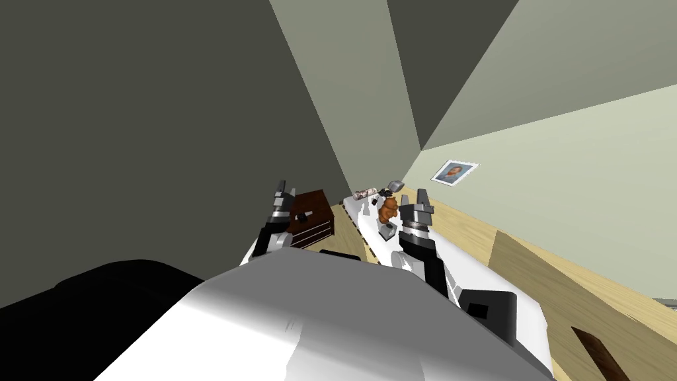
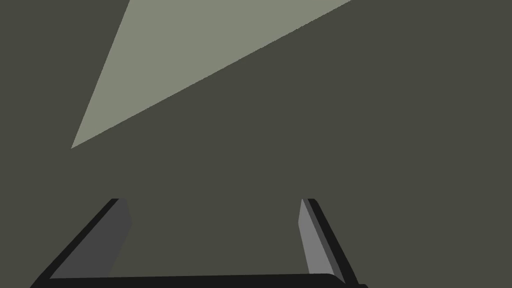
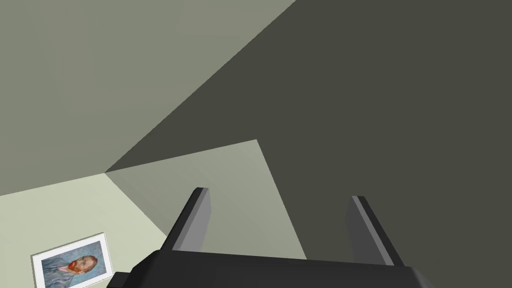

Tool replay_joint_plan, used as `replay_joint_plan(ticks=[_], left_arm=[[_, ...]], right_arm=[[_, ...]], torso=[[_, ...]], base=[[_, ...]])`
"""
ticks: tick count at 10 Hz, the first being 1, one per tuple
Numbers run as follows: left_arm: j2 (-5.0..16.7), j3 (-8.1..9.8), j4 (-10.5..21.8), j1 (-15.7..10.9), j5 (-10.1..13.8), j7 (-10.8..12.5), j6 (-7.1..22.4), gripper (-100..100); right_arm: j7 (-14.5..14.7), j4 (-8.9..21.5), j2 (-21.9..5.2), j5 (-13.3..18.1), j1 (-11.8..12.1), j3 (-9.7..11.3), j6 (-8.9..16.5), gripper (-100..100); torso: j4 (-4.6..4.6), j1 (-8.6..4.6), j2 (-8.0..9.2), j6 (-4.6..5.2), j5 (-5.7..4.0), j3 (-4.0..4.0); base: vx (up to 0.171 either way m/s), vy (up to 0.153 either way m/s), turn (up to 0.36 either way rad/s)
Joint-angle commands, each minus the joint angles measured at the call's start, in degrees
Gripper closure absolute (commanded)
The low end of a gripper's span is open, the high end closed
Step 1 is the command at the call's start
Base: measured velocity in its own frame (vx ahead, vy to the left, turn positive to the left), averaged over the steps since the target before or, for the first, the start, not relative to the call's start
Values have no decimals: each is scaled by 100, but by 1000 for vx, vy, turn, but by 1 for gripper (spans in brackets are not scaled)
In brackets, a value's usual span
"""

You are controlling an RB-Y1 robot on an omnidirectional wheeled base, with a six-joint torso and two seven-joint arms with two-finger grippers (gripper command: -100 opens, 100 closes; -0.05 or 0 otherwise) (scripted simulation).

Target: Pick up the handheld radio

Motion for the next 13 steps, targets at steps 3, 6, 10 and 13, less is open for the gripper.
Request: replay_joint_plan(ticks=[3, 6, 10, 13], left_arm=[[202, 100, 383, -265, 179, 41, 526, -100], [276, 144, 554, -373, 237, 67, 855, -100], [476, 307, 1136, -739, 374, 182, 1595, -100], [533, 370, 1367, -874, 409, 232, 2026, -100]], right_arm=[[0, 0, 0, 0, 0, 0, 0, 0], [0, 0, -1, 0, 0, -1, 0, 0], [0, 0, -1, 0, 0, -1, 0, 0], [0, 0, -1, 0, 0, -1, 0, 0]], torso=[[3, 20, 15, -1, 4, 8], [3, 29, 14, -1, 6, 8], [2, 32, 13, -2, 7, 7], [3, 37, 16, -1, 8, 9]], base=[[40, -43, -31], [37, -17, -31], [43, -13, -36], [31, 1, -28]])
